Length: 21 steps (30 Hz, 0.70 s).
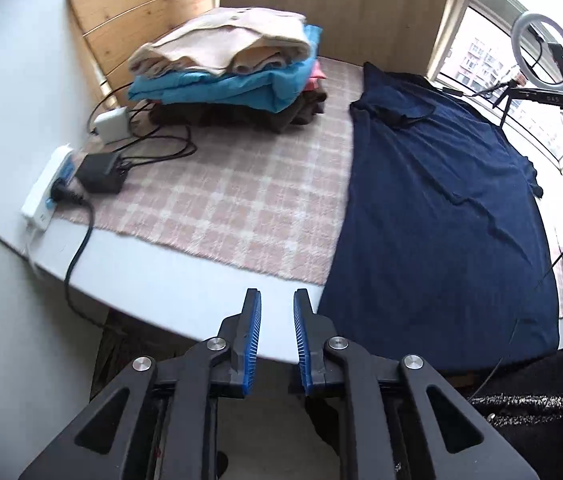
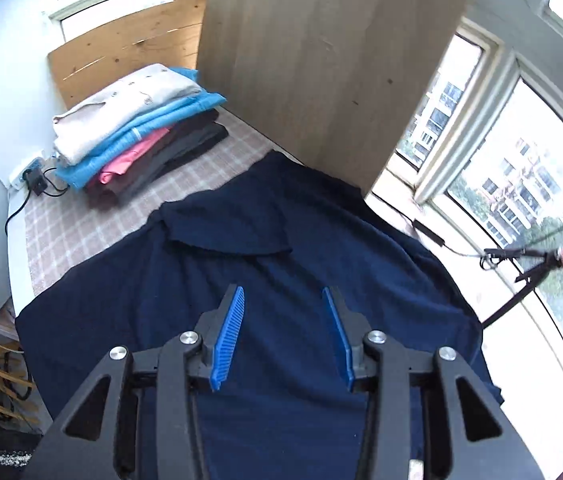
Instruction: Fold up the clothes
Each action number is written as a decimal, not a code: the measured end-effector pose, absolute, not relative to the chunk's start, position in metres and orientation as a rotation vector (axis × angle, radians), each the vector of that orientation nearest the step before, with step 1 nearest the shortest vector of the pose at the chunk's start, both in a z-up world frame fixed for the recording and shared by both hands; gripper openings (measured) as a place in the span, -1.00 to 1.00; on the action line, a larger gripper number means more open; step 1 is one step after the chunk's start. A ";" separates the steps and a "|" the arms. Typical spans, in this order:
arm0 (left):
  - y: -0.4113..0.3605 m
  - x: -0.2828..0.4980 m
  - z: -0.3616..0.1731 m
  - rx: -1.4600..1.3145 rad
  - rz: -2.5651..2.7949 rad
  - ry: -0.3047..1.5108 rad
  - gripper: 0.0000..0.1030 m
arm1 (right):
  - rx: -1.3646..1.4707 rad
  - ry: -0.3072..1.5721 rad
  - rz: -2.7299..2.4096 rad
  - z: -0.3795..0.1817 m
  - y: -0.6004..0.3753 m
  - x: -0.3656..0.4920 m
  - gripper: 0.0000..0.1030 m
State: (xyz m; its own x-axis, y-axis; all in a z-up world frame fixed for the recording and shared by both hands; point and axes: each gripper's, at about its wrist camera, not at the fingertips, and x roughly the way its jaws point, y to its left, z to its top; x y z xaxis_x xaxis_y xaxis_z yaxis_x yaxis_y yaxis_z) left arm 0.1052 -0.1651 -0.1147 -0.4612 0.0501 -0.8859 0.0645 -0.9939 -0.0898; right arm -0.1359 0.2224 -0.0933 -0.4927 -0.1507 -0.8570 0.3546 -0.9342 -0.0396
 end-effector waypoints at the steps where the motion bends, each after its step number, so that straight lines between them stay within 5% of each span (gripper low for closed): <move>1: -0.150 0.079 -0.118 1.640 -2.722 0.139 -0.66 | 1.427 0.244 -2.501 -0.105 0.244 -0.137 -0.26; 4: -0.122 0.005 -0.134 1.679 -2.771 0.098 -0.63 | 1.491 0.032 -2.563 -0.132 0.293 -0.141 -0.60; 6: -0.109 -0.033 -0.144 1.694 -2.767 0.024 -0.64 | 1.502 -0.092 -2.550 -0.144 0.308 -0.148 -0.60; 21: -0.102 -0.129 -0.174 1.790 -2.734 0.076 -0.55 | 1.431 0.328 -2.489 -0.184 0.230 -0.336 -0.26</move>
